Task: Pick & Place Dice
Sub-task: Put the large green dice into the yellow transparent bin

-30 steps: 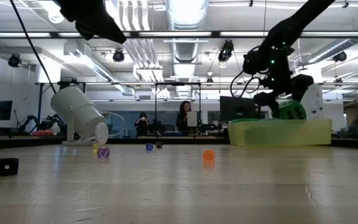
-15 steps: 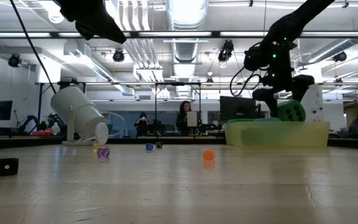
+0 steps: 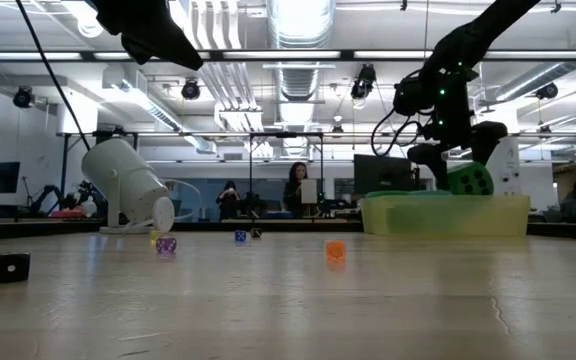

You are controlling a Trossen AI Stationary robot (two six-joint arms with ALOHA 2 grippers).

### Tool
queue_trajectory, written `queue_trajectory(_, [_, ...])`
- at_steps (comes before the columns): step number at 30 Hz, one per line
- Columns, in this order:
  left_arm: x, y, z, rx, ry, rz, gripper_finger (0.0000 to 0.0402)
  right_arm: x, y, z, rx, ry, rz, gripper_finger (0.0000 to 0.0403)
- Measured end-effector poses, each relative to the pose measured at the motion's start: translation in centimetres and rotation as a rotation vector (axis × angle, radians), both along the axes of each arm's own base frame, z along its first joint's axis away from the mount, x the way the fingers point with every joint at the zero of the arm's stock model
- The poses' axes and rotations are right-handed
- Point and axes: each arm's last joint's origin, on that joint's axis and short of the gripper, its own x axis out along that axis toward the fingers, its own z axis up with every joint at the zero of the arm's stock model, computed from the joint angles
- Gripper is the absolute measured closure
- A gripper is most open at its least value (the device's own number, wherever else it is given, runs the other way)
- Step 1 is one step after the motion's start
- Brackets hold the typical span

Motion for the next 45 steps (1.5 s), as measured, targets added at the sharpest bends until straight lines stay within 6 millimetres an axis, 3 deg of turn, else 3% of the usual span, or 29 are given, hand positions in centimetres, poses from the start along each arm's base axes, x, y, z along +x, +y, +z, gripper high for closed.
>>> queue_trajectory(11, [0.13, 0.06, 0.13, 0.006, -0.019, 0.010, 0.0390, -0.01, -0.02, 0.04, -0.006, 0.001, -0.001, 0.0021])
queue_trajectory(19, [0.18, 0.59, 0.39, 0.131, -0.063, 0.122, 0.0390, -0.03, -0.04, 0.04, -0.006, 0.001, -0.002, 0.0021])
queue_trajectory(45, [0.17, 0.58, 0.39, 0.134, -0.062, 0.120, 0.0390, 0.03, -0.06, 0.07, -0.011, -0.001, 0.001, 0.0021])
